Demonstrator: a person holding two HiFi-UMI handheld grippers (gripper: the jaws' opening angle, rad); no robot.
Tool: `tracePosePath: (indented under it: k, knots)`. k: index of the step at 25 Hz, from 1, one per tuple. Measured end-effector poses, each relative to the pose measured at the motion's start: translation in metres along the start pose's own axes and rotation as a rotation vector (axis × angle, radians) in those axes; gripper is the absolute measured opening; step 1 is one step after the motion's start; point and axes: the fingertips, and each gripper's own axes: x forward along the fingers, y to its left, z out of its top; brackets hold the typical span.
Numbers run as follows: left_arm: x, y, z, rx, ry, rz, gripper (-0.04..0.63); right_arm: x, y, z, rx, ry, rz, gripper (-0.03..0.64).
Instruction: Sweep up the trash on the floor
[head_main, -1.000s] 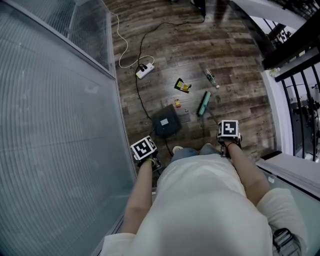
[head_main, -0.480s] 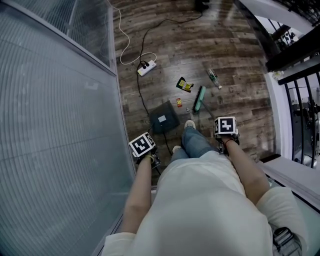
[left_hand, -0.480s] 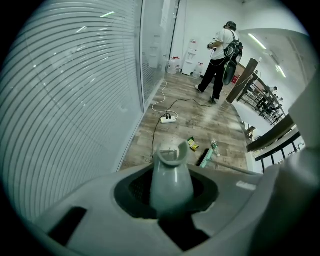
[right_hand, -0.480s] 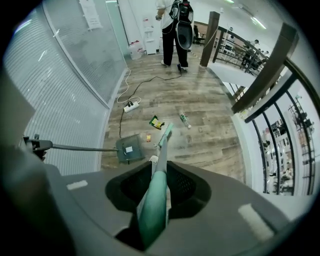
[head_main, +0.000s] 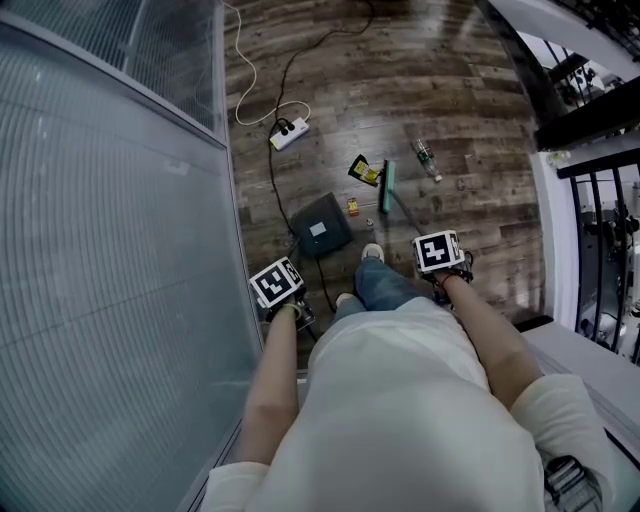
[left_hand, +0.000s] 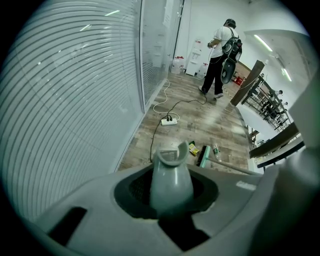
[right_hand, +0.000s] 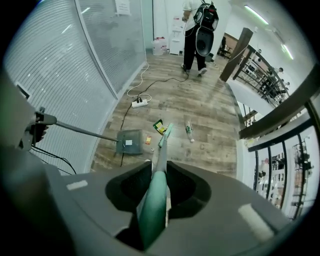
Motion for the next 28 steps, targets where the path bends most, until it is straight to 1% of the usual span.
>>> tracePosePath:
  k: [4,10,15,21,28]
  knots:
    - [0.009,-0.01,0.008,-0.01,0.005,0.016,0.091,0.004,0.003,0.026,-0.11,-0.033,0.044,0.101]
    - [0.023,-0.022,0.014,-0.043,0.011,0.04,0.091,0.023,0.008,0.049,-0.299,-0.026,0.053,0.101]
    - [0.032,-0.03,0.02,-0.043,0.015,0.055,0.091,0.04,0.016,0.062,-0.427,-0.014,0.05,0.101]
    - [0.04,-0.031,0.024,-0.05,0.031,0.078,0.091,0.053,0.022,0.072,-0.518,0.01,0.042,0.101]
    - [0.052,-0.029,0.038,-0.051,0.049,0.099,0.091,0.065,0.032,0.081,-0.581,0.012,0.035,0.101]
